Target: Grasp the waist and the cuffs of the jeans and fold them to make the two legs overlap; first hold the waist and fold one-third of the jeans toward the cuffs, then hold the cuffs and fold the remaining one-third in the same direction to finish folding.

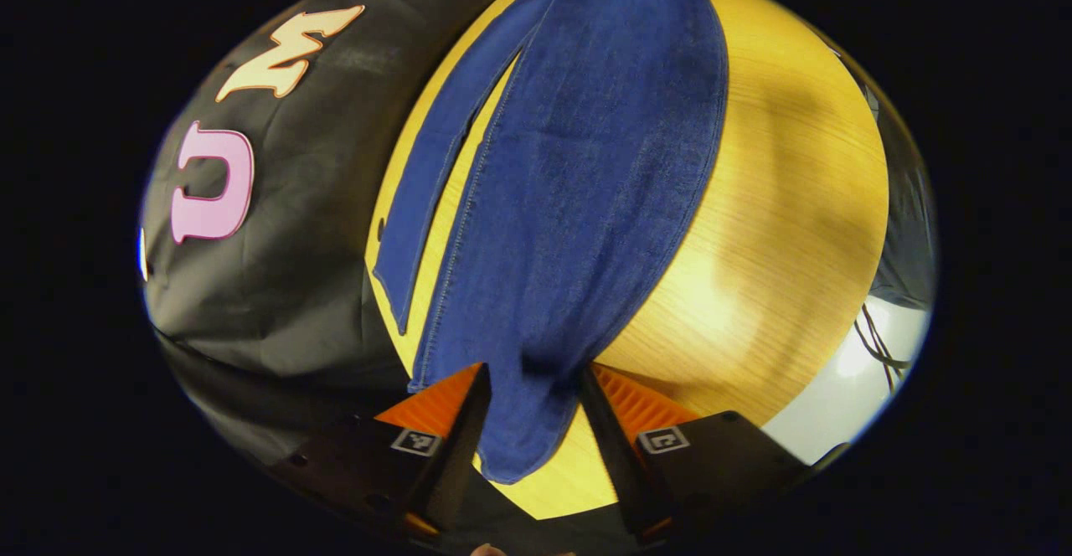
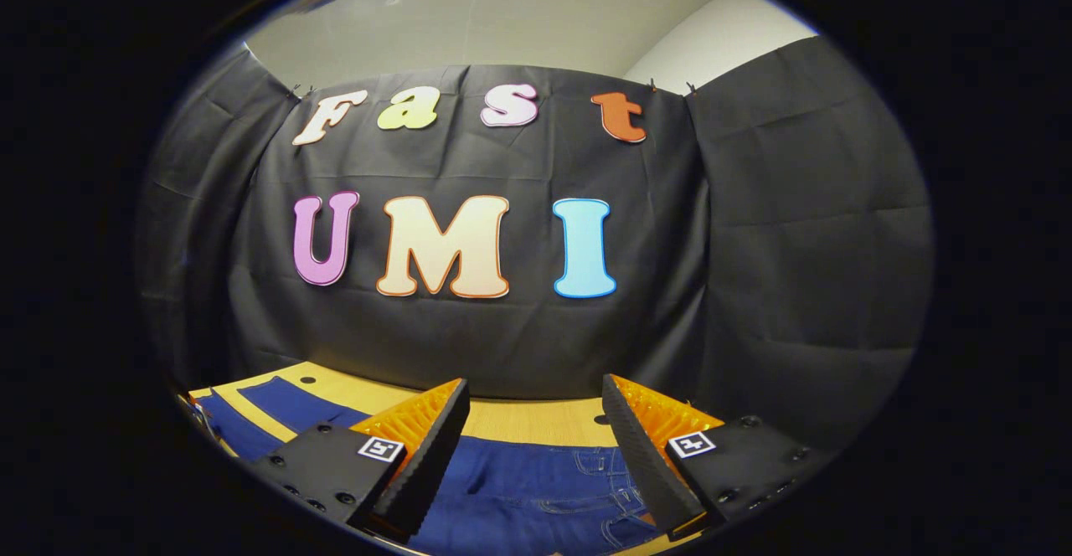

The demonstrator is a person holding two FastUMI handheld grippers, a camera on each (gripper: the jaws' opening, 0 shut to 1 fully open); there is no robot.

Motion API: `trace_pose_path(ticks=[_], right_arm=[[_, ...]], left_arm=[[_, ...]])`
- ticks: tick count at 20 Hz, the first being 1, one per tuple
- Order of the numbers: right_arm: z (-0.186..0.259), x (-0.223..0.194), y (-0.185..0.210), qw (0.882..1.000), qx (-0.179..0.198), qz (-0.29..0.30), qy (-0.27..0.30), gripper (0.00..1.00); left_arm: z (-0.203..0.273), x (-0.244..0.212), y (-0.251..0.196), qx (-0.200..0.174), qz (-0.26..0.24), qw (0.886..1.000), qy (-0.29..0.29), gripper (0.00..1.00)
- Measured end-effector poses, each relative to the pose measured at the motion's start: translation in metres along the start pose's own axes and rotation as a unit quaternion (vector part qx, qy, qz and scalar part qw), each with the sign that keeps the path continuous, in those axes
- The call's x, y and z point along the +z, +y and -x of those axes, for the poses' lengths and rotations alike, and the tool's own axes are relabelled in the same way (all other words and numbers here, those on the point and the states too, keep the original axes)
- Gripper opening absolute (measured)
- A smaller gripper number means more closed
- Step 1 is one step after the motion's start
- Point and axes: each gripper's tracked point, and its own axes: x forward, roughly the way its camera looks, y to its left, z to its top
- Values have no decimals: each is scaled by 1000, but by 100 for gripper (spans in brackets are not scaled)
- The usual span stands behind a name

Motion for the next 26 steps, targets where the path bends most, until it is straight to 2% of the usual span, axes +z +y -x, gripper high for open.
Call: trace_pose_path(ticks=[1,2,3,5,6,9,13,15,19,26], right_arm=[[0,-1,1,1000,-1,2,1,99],[0,-3,0,1000,-2,6,1,98],[-1,-4,1,1000,-2,10,3,98],[-1,-15,1,1000,1,22,16,99],[-1,-21,2,999,6,33,22,99],[7,-47,1,992,36,106,50,98],[31,-104,-14,966,77,222,107,99],[48,-139,-28,946,95,274,147,99],[81,-199,-46,896,141,364,210,99],[96,-267,-66,839,178,435,274,99]], left_arm=[[-3,1,-1,-6,-7,1000,1,56],[-4,0,-8,-23,-5,1000,3,49],[-5,-2,-15,-33,7,999,5,35],[0,0,-17,-25,6,1000,3,7],[-2,-1,-16,-19,6,1000,1,2],[-5,0,-16,-22,25,999,20,0],[-4,0,-15,-24,21,999,27,0],[-5,0,-15,-16,15,999,27,0],[-6,0,-15,-12,18,999,23,0],[-6,1,-14,2,13,1000,17,0]])
